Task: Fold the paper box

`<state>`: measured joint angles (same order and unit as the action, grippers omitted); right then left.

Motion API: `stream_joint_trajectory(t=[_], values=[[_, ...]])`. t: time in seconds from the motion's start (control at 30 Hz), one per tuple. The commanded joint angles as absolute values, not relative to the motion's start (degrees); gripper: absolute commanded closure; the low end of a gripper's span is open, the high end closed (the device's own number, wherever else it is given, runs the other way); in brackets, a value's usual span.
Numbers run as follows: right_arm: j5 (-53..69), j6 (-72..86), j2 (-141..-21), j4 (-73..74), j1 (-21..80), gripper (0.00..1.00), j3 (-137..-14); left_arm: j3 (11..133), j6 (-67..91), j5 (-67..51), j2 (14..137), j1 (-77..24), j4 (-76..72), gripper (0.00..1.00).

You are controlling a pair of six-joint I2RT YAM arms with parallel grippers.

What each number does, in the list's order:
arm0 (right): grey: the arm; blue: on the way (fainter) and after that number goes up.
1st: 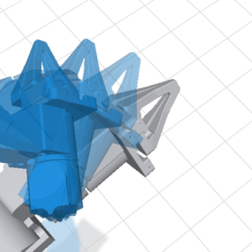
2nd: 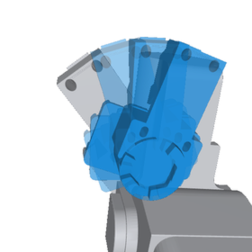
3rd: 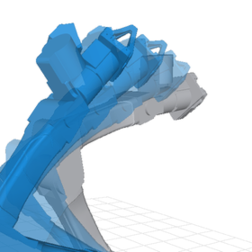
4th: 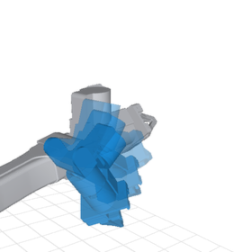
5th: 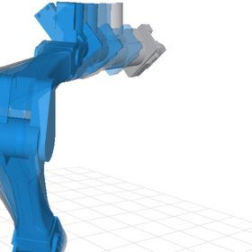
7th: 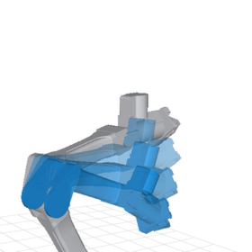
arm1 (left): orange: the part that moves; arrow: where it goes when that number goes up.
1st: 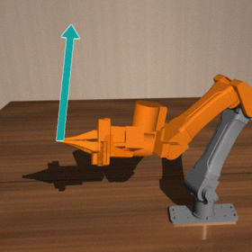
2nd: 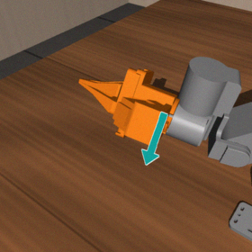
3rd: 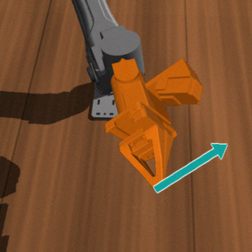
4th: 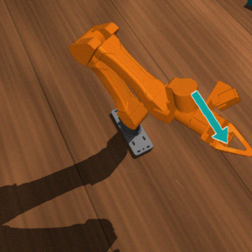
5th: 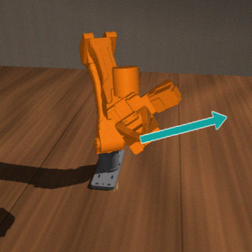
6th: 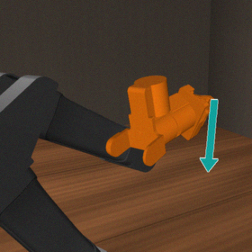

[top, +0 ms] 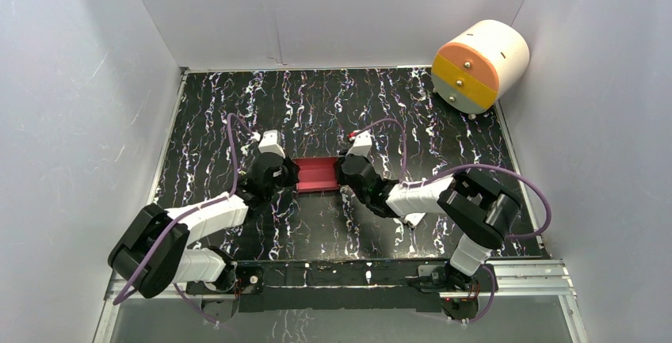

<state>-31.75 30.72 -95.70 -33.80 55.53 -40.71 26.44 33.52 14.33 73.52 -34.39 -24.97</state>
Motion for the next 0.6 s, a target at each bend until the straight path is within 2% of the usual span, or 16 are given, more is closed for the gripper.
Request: stream_joint_trajectory(t=[0.0,0.27,0.4,0.5,0.57], values=[[-31.8,29.8,-94.3,-34.5,55.5,0.78,-37.5,22.8,34.4,16.9,71.1,-34.5,-23.4,0.98],[-28.6,27.9,-91.0,-36.2,55.9,0.7,-35.6,21.0,32.1,18.3,69.0,-34.7,-24.5,0.98],[-28.0,26.7,-90.4,-37.3,55.9,0.7,-34.9,20.0,32.1,19.5,67.9,-34.8,-25.1,0.98],[-28.3,27.7,-90.4,-37.3,55.9,0.77,-34.9,19.5,33.4,19.7,67.4,-35.0,-25.7,0.98],[-29.5,28.8,-90.8,-37.0,55.9,0.86,-35.3,19.3,34.3,19.6,67.2,-35.2,-26.4,0.99]])
